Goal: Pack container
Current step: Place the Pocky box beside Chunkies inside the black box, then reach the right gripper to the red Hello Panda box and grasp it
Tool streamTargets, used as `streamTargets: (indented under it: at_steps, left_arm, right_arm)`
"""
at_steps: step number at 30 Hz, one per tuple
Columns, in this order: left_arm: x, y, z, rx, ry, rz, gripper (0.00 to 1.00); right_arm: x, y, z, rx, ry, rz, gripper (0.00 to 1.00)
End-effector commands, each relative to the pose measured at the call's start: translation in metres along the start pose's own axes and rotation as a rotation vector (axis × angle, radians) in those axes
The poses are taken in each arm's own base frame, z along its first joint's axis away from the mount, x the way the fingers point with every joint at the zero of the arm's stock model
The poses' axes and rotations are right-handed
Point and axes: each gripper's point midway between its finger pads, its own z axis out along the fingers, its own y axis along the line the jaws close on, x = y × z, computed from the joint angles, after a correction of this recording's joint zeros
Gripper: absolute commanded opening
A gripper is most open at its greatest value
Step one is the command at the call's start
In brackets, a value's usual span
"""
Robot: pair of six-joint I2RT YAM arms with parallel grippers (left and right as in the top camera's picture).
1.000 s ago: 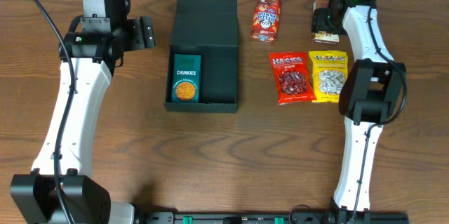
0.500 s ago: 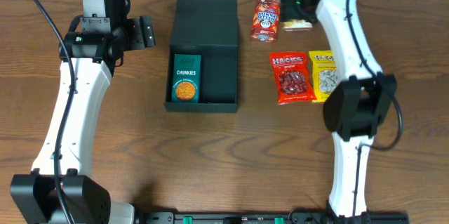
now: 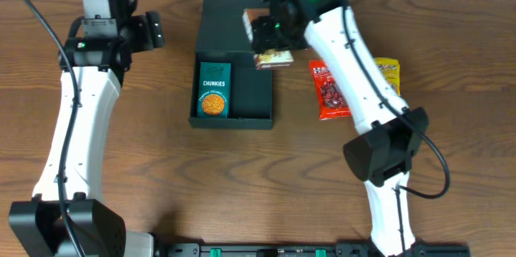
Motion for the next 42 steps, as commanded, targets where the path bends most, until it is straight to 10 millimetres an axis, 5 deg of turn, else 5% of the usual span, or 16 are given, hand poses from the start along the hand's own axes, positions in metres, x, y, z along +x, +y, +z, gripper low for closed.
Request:
streamTargets:
  at_steps: [1, 11, 14, 18, 24, 29, 34, 37, 42]
  left_arm:
    - [-0.004, 0.018, 0.003, -0.044, -0.013, -0.014, 0.95]
    - [-0.006, 0.042, 0.004, -0.079, -0.017, -0.052, 0.95]
    - [-0.006, 0.042, 0.004, -0.079, -0.017, -0.052, 0.95]
    - [-0.006, 0.042, 0.004, -0.079, -0.016, -0.052, 0.95]
    - [-0.006, 0.038, 0.004, -0.056, -0.014, -0.051, 0.95]
    - [-0.006, 0.038, 0.004, -0.056, -0.016, -0.052, 0.95]
    - [-0.006, 0.038, 0.004, -0.055, -0.014, -0.052, 0.96]
    - [-0.006, 0.038, 0.004, -0.055, -0.014, -0.056, 0.95]
    - [-0.005, 0.037, 0.004, -0.054, -0.011, -0.071, 0.95]
  right_arm:
    - [0.018, 0.020, 0.021, -0.006, 0.063, 0.045, 0.68]
    - [0.070, 0.019, 0.084, 0.148, 0.254, 0.161, 0.64]
    - [0.077, 0.014, 0.101, 0.173, 0.289, 0.191, 0.69]
    - [0.083, 0.010, 0.113, 0.189, 0.315, 0.192, 0.94]
    - [0.073, 0.002, 0.113, 0.226, 0.269, 0.184, 0.95]
    - [0.040, 0.005, 0.072, 0.169, 0.151, 0.142, 0.98]
    - [-0.032, -0.016, -0.009, 0.195, -0.192, 0.133, 0.99]
    - [-0.077, -0.045, -0.048, 0.248, -0.399, 0.159, 0.99]
    - [-0.118, -0.107, -0.041, 0.303, -0.507, 0.259, 0.99]
